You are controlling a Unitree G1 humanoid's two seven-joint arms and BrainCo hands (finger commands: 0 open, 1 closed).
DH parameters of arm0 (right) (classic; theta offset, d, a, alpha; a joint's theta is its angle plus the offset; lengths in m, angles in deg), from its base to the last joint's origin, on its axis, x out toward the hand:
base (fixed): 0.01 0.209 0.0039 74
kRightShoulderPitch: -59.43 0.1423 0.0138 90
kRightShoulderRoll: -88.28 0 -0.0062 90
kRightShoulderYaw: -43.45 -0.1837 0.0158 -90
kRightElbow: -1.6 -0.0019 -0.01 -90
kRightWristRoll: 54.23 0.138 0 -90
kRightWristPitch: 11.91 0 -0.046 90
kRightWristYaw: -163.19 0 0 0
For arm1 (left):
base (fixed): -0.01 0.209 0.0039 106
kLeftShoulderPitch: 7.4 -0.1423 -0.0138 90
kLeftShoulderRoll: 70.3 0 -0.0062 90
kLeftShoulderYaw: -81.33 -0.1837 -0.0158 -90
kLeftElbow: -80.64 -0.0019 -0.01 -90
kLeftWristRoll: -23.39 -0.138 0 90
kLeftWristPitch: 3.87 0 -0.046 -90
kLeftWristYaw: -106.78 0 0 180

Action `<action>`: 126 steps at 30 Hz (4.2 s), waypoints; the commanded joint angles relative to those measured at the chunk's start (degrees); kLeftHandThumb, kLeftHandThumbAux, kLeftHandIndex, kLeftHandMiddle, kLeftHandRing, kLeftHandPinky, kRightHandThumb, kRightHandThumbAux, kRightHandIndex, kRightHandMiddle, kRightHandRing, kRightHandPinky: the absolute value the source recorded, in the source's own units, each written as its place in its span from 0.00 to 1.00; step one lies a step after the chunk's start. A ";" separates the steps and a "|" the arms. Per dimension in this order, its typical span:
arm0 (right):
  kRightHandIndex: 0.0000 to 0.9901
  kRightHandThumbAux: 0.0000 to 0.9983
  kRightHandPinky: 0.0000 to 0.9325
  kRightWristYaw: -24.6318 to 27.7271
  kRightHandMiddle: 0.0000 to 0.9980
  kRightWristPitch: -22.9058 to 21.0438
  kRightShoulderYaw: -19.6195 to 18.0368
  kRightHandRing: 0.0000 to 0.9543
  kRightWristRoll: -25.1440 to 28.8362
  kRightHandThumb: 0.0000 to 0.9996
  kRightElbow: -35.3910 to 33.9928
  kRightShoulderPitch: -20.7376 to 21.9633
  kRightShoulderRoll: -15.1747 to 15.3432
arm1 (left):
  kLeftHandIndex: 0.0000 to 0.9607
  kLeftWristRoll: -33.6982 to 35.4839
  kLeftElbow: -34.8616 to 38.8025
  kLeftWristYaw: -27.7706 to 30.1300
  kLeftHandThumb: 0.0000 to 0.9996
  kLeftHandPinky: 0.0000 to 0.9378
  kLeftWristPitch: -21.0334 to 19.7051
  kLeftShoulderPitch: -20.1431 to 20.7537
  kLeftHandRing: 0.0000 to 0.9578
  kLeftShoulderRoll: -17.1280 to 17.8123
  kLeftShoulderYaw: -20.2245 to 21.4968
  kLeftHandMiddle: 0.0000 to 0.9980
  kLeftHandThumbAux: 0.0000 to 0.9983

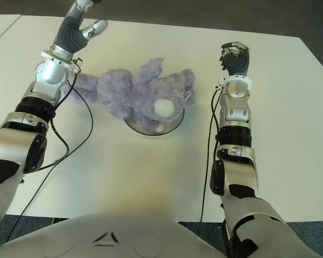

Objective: Put the doll into the plate.

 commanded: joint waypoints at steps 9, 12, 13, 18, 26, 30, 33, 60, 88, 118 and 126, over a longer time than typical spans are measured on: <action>0.44 0.72 0.79 0.01 0.72 1.10 0.00 0.77 0.51 0.72 2.57 0.51 -0.24 | 0.01 10.69 -5.35 3.27 0.09 0.18 -10.92 6.00 0.12 -5.38 7.86 0.11 0.53; 0.44 0.72 0.79 -0.02 0.72 1.28 0.03 0.77 0.49 0.72 3.25 0.86 -0.21 | 0.07 11.63 -7.28 3.59 0.11 0.30 -13.38 8.21 0.23 -5.42 9.17 0.20 0.58; 0.44 0.72 0.79 -0.04 0.72 1.53 0.04 0.77 0.48 0.72 3.67 0.95 -0.21 | 0.09 11.70 -7.74 3.67 0.11 0.33 -13.74 8.57 0.26 -5.44 9.40 0.23 0.59; 0.44 0.72 0.80 -0.03 0.72 2.26 0.01 0.77 0.55 0.72 4.88 1.26 -0.19 | 0.24 12.50 -9.37 3.83 0.10 0.40 -16.44 10.62 0.36 -5.34 10.95 0.33 0.61; 0.44 0.72 0.80 0.41 0.72 3.60 0.16 0.77 0.55 0.72 6.92 1.90 0.16 | 0.42 15.35 -9.89 3.80 0.08 0.55 -23.20 12.25 0.51 -6.25 13.91 0.50 0.67; 0.44 0.72 0.80 0.60 0.72 4.57 0.26 0.77 0.38 0.72 7.57 1.96 0.50 | 0.55 16.34 -8.41 2.88 0.10 0.65 -25.36 11.03 0.63 -6.96 14.80 0.61 0.74; 0.44 0.72 0.79 0.54 0.72 4.80 0.21 0.77 0.40 0.72 7.60 1.84 0.62 | 0.61 16.30 -5.86 1.98 0.11 0.70 -25.17 8.82 0.70 -7.83 14.88 0.67 0.77; 0.44 0.72 0.79 1.06 0.72 3.72 -1.30 0.76 1.26 0.72 1.95 -2.51 1.15 | 0.46 16.47 29.33 -0.38 0.71 0.92 -31.14 -19.19 0.89 -14.26 13.67 0.85 0.71; 0.44 0.72 0.79 -5.80 0.70 1.00 -2.23 0.76 0.05 0.71 -16.09 -15.55 -5.77 | 0.46 16.91 34.63 -4.77 0.72 0.93 -31.75 -26.93 0.91 -19.30 15.43 0.87 0.70; 0.44 0.72 0.81 -8.43 0.71 -3.93 0.18 0.77 -2.46 0.72 -37.04 -30.24 -14.36 | 0.46 16.79 44.64 -4.66 0.72 0.94 -35.94 -37.87 0.92 -19.72 13.91 0.87 0.70; 0.44 0.72 0.82 -7.88 0.72 -6.44 1.42 0.78 -2.52 0.72 -42.28 -34.30 -16.77 | 0.46 15.80 48.82 -4.56 0.72 0.94 -38.20 -41.88 0.92 -19.61 12.89 0.87 0.70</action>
